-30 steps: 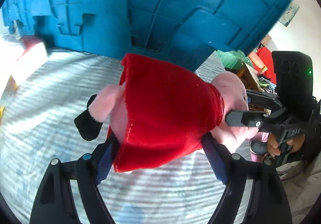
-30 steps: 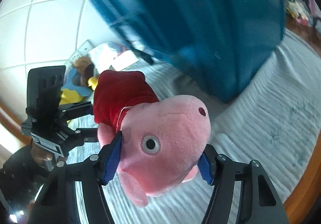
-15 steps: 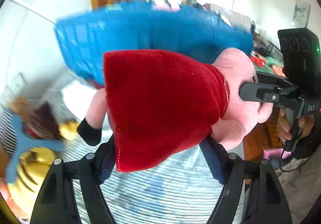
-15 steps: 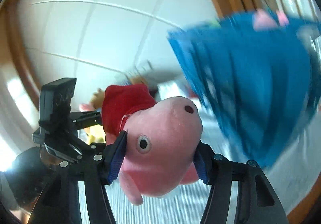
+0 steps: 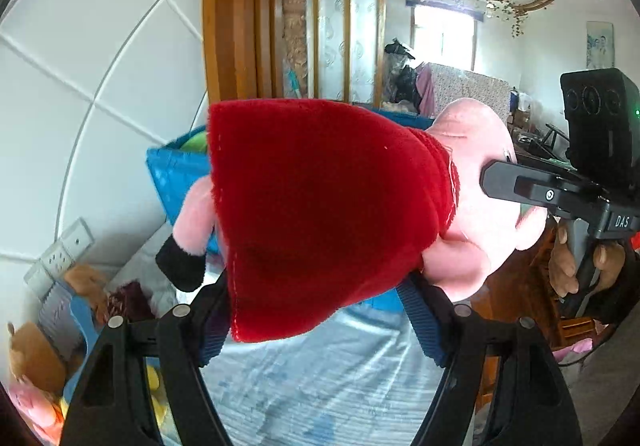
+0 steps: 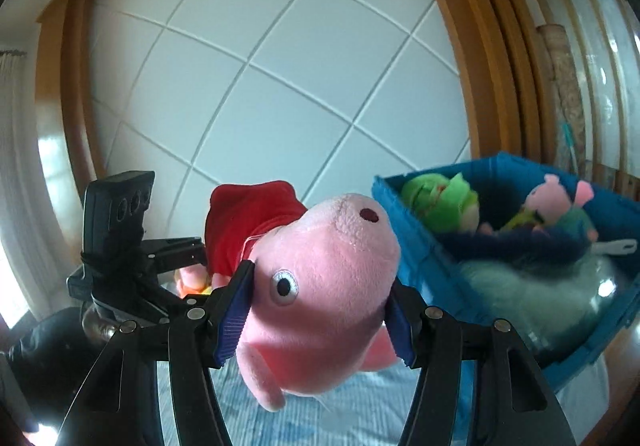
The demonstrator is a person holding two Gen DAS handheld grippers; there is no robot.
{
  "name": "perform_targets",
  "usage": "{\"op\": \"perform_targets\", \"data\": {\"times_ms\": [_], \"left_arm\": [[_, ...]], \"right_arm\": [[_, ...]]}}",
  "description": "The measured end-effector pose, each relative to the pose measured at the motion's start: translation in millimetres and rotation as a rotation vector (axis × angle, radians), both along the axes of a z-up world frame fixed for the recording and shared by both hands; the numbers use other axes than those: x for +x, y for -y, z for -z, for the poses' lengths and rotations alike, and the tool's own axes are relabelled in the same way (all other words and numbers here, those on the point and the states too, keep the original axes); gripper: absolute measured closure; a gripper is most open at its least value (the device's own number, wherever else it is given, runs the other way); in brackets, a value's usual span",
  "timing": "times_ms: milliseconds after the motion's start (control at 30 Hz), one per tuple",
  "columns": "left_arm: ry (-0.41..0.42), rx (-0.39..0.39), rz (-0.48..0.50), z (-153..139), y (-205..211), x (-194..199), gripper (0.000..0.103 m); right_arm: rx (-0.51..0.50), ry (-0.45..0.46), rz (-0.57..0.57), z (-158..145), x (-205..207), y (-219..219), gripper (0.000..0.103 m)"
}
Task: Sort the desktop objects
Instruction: 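Carry Peppa over the crate and open the right gripper to drop her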
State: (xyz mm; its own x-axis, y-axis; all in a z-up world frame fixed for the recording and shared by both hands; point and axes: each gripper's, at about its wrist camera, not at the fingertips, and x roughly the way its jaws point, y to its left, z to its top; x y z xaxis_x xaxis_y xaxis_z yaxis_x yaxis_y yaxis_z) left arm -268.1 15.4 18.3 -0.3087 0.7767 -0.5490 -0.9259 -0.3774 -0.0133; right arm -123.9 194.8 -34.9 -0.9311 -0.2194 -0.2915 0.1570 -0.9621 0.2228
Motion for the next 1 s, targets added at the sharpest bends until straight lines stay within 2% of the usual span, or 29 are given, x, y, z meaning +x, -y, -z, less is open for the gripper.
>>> {"op": "perform_targets", "data": {"times_ms": [67, 267, 433, 667, 800, 833, 867, 900, 933, 967, 1000], "left_arm": [[-0.009, 0.006, 0.019, -10, -15, -2, 0.027], [-0.016, -0.016, 0.067, -24, -94, -28, 0.027], [-0.001, -0.070, 0.078, -19, -168, -47, 0.027], [0.020, -0.147, 0.092, -12, -271, -75, 0.028], [0.046, -0.191, 0.066, -4, -298, -92, 0.027], [0.057, -0.196, 0.058, -2, -301, -97, 0.027], [0.069, -0.192, 0.059, -4, -303, -104, 0.027], [0.081, -0.187, 0.058, -5, -304, -110, 0.026], [0.085, -0.175, 0.051, -7, -298, -111, 0.018], [0.089, -0.163, 0.044, -8, -292, -111, 0.012], [0.091, -0.151, 0.035, -10, -285, -111, 0.001]], "right_arm": [[0.007, -0.006, 0.027, -9, 0, -12, 0.043], [0.055, -0.014, 0.138, -41, -6, -59, 0.043], [0.010, 0.035, 0.230, -60, -23, -132, 0.043], [0.019, 0.131, 0.307, -55, -66, -198, 0.043], [0.001, 0.203, 0.319, -43, -101, -229, 0.042], [-0.008, 0.228, 0.318, -39, -111, -237, 0.033], [-0.023, 0.237, 0.317, -37, -116, -244, 0.020], [-0.038, 0.246, 0.317, -35, -120, -251, 0.013], [-0.049, 0.246, 0.314, -35, -120, -255, 0.000], [-0.062, 0.239, 0.312, -36, -117, -258, 0.000], [-0.076, 0.231, 0.310, -38, -113, -261, 0.000]]}}
